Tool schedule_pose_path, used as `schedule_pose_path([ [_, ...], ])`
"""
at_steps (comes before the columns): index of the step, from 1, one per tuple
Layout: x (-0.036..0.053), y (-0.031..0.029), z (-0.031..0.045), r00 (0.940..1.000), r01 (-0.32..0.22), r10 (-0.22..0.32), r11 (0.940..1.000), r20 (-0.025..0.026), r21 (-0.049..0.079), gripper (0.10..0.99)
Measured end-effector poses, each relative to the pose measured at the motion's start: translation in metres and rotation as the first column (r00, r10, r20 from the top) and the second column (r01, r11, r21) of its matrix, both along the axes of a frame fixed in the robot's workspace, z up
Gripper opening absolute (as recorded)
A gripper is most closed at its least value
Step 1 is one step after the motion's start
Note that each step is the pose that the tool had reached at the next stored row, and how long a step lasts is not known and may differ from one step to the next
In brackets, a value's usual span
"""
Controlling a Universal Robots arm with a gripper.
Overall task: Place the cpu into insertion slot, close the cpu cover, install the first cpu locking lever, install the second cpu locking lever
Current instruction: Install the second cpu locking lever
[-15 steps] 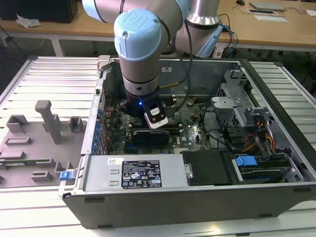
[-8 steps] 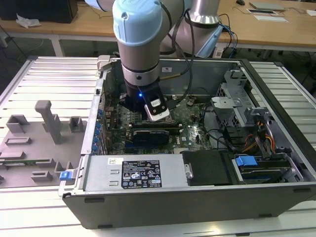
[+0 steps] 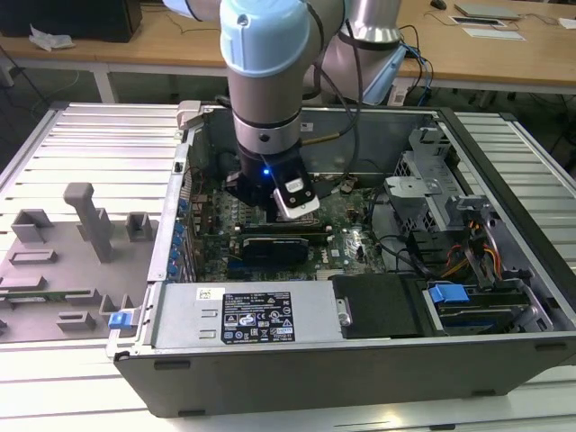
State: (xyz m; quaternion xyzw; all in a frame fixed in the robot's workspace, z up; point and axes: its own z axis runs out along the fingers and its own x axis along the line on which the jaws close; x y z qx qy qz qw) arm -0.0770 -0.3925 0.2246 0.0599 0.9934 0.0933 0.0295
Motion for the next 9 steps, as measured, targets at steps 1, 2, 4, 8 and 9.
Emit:
schedule_pose_path([
  [1, 0.0041, 0.0000, 0.0000, 1.0000, 0.000, 0.000, 1.0000, -0.0010, -0.002, 0.106],
  [2, 0.0074, 0.0000, 0.0000, 1.0000, 0.001, -0.001, 1.0000, -0.0020, -0.003, 0.106],
  [4, 0.0142, 0.0000, 0.0000, 1.0000, 0.002, -0.002, 1.0000, -0.0043, -0.008, 0.106],
  [8, 0.0286, 0.0043, 0.0000, 0.9999, 0.002, -0.003, 0.9997, -0.0104, -0.025, 0.106],
  [9, 0.0297, 0.0109, 0.0000, 0.9999, 0.002, -0.003, 0.9996, -0.0106, -0.026, 0.106],
])
